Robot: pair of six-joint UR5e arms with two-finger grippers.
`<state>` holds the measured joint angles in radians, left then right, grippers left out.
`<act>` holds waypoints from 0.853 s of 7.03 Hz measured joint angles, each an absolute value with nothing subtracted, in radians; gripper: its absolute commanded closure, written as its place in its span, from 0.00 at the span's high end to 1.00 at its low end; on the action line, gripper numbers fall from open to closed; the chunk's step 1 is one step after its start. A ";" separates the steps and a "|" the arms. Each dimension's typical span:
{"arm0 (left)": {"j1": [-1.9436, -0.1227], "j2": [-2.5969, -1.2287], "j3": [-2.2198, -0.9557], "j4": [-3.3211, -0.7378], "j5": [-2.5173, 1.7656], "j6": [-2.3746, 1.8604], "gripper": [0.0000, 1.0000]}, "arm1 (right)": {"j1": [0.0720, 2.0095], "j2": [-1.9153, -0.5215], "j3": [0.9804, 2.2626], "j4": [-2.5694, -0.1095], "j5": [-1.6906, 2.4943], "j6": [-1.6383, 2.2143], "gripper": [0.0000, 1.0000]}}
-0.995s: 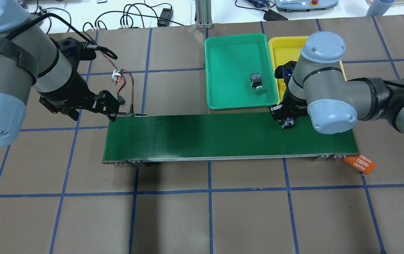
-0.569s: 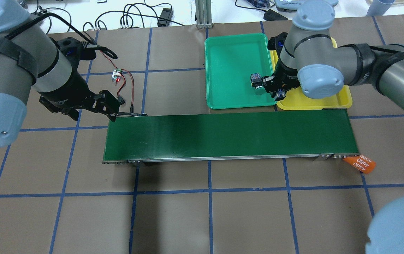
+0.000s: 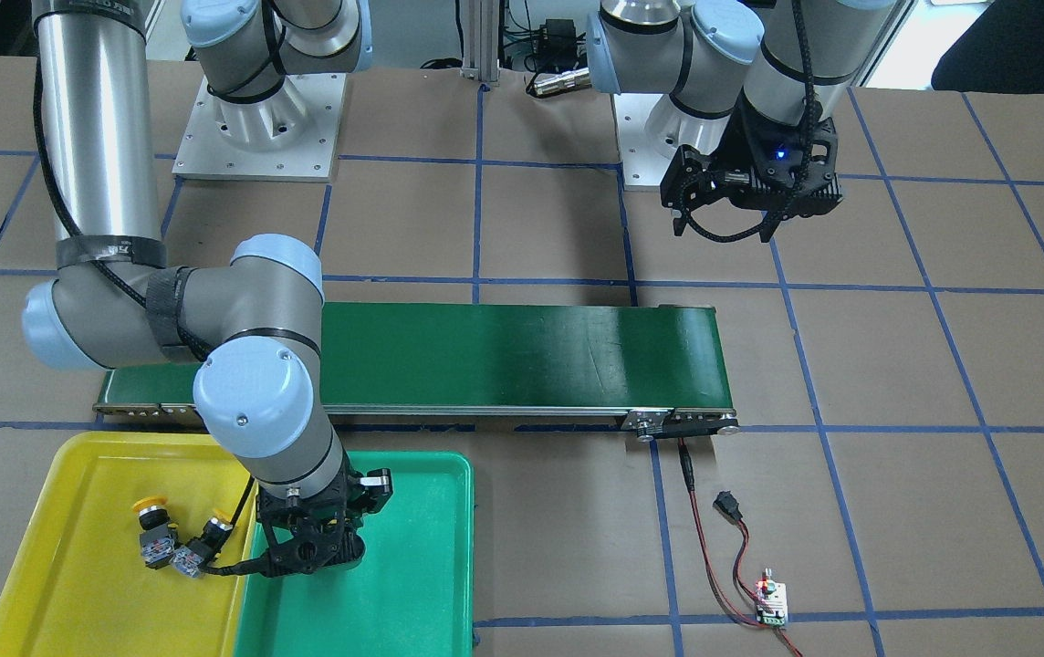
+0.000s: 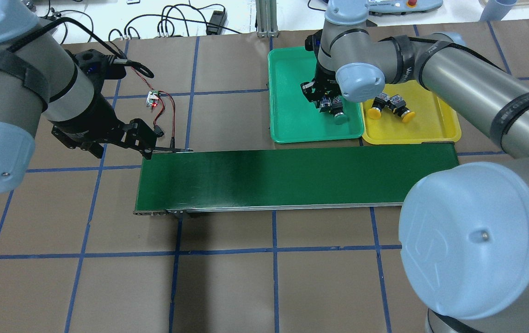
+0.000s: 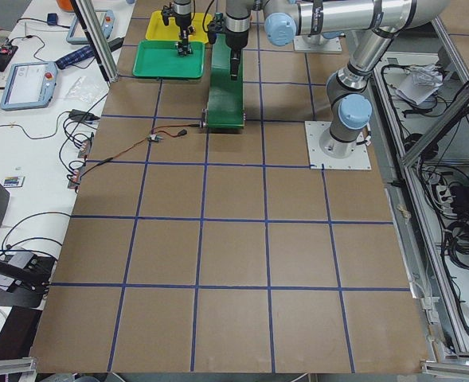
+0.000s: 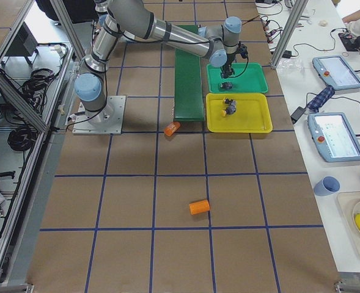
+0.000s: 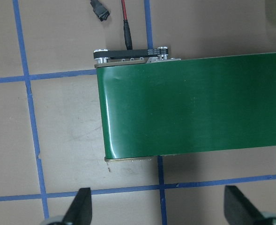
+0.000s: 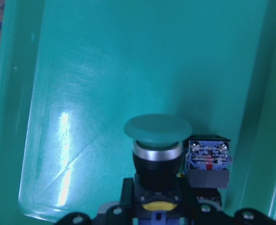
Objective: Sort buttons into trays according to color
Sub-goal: 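Place the green-capped button into the green tray with the right gripper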
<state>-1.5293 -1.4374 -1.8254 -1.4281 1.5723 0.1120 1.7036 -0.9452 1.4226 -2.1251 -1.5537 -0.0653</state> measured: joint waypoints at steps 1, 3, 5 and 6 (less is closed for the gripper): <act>-1.529 -1.437 -1.825 -1.428 1.572 0.112 1.00 | 1.705 -0.943 1.418 -2.123 -1.557 -0.065 1.00; -1.529 -1.437 -1.825 -1.428 1.572 0.112 1.00 | 1.702 -0.998 1.417 -2.053 -1.560 -0.065 1.00; -1.529 -1.437 -1.825 -1.428 1.572 0.112 1.00 | 1.693 -1.145 1.426 -1.857 -1.554 -0.066 1.00; -1.529 -1.438 -1.825 -1.427 1.572 0.112 1.00 | 1.686 -1.229 1.444 -1.767 -1.554 -0.066 1.00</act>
